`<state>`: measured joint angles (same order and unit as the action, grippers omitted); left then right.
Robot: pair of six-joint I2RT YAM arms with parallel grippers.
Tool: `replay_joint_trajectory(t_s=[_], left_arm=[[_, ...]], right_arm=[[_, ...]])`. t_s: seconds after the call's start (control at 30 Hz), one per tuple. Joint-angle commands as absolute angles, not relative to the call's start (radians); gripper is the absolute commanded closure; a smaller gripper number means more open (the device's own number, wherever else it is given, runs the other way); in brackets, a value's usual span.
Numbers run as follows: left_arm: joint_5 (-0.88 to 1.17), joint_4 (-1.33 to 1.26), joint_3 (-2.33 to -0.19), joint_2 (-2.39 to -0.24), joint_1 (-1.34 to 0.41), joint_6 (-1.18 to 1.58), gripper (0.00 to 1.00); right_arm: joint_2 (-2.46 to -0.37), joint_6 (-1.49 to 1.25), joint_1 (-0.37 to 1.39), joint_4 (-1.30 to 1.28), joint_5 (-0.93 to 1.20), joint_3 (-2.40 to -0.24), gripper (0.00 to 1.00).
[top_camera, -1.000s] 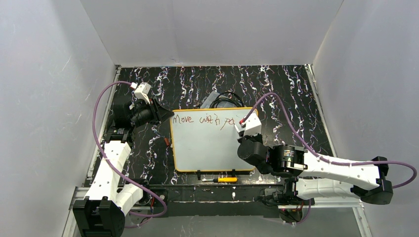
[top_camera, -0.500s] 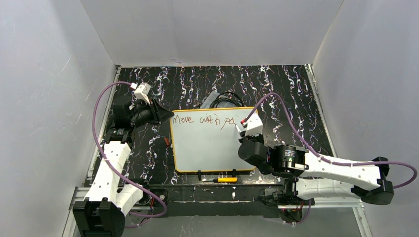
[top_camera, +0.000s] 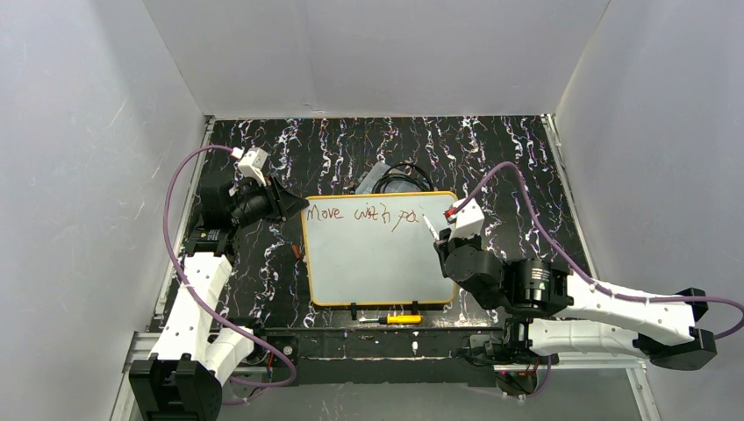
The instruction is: Write a sentence on the whiteboard
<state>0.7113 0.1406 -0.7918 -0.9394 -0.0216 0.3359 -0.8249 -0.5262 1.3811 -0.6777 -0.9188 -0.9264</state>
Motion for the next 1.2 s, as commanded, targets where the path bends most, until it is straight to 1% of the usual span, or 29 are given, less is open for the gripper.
replay_joint_trajectory(t_s=[0.0,0.57,0.9,1.17], left_arm=[[0.718,0.163,-0.811,-0.928,-0.025,0.328,0.81],[0.724,0.161,-0.81,-0.93,-0.024,0.328,0.81],[0.725,0.16,-0.81,-0.929,-0.024,0.328,0.81],[0.725,0.16,-0.811,-0.929,-0.024,0.328,0.81]], right_arm=[[-0.841,-0.498,1.378,-0.63,-0.967,-0.949,0.99],[-0.911,-0.454,1.358,-0.606,-1.012,-0.97,0.99],[-0.941,-0.437,1.322,-0.594,-0.941,-0.964,0.99],[-0.936,-0.486,1.322,-0.636,-0.885,-0.941,0.99]])
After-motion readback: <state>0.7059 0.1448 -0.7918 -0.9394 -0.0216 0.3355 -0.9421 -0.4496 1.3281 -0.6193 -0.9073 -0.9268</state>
